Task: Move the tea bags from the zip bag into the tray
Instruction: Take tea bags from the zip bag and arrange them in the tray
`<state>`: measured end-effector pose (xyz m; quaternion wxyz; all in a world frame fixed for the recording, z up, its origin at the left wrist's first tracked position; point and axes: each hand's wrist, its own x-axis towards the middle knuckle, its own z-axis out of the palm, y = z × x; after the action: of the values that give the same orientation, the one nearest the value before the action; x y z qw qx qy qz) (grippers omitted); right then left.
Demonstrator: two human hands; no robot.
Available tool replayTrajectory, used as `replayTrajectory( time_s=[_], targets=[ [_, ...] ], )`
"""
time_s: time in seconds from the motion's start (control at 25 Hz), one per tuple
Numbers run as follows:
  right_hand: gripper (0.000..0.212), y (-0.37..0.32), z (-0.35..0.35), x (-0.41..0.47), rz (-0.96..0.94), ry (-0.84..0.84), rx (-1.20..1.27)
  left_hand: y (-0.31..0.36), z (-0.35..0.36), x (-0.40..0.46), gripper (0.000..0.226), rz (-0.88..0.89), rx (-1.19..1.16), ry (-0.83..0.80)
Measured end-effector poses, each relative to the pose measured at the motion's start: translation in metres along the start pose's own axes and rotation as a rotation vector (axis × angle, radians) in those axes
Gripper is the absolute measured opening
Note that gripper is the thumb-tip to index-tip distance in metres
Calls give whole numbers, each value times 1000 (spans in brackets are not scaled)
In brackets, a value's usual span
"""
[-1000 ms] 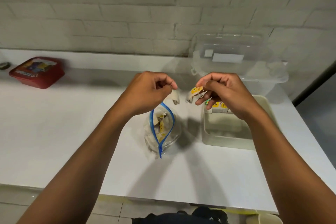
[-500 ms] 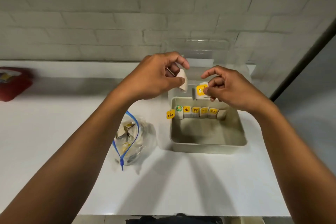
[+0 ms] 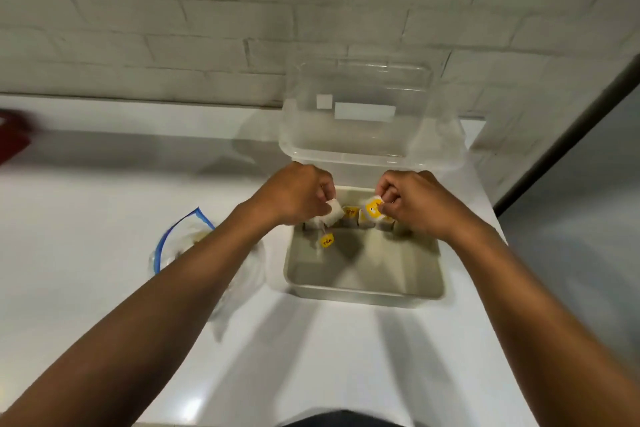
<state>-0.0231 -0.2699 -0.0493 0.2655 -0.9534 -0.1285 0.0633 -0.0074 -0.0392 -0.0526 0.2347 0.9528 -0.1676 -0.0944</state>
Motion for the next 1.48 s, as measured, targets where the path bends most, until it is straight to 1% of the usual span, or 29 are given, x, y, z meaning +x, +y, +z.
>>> replayTrajectory(
  time_s=[0.12,0.2,0.32,0.44,0.52,0.64,0.76,0.84,1.0,1.24,1.36,1.48],
  targets=[
    [6,4,25,18,-55,-61,-50,-23,27,11,11,-58,124,-82],
    [10,5,41,30,-68,-91,-61,-32,39,16,14,-57,190,-76],
    [13,3,64,45,-57,-132,-119,-36,49,24,18,2,359,-37],
    [10,2,81,53,-40,-170,-203,-35,57,32,19,74,589,9],
    [12,1,89,57,-39,-198,-222,-34,57,33,18,111,707,-16],
    [16,2,95,62,-19,-223,-256,-30,54,30,19,58,693,-83],
    [11,0,97,63,3,-188,-310,-26,58,32,15,75,789,-102],
    [8,-2,99,63,-2,-154,-362,-26,60,37,18,73,843,-86],
    [9,-1,103,62,-2,-113,-394,-23,61,40,21,65,875,-40],
    [15,-5,104,61,-2,-57,-404,-24,67,35,20,12,836,45],
    [18,-5,104,60,2,-49,-379,-26,67,36,19,4,844,74],
    [21,-2,103,58,-56,-25,-303,-26,67,37,20,-2,867,79]
  ],
)
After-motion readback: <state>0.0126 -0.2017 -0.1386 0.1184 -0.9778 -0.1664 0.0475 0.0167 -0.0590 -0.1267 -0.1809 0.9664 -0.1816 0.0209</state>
